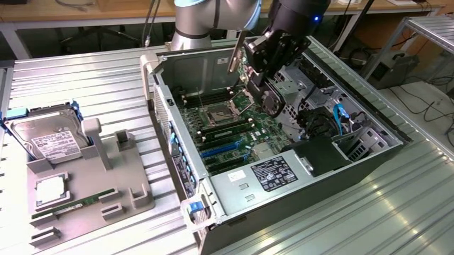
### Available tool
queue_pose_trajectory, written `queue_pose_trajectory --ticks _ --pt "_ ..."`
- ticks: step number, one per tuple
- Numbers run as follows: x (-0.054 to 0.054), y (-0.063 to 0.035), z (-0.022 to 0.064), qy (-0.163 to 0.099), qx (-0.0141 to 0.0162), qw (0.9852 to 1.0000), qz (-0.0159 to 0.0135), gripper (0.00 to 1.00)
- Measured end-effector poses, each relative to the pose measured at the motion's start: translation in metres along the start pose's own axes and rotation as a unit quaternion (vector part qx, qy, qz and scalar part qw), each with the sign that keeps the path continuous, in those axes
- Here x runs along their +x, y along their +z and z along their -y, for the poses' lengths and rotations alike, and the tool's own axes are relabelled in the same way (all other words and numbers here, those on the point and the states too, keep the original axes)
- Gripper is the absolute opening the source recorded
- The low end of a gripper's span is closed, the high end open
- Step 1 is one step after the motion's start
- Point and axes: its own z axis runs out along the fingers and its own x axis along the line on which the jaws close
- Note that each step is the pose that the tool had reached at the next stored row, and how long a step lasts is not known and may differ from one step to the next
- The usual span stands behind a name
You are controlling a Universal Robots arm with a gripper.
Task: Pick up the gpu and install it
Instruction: 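Insert the gpu into the slot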
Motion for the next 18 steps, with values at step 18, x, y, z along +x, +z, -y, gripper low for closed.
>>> queue_pose_trajectory --ticks 18 --pt "-0.0002 0.0072 0.0008 -0.202 0.0080 0.9792 -0.0140 0.26"
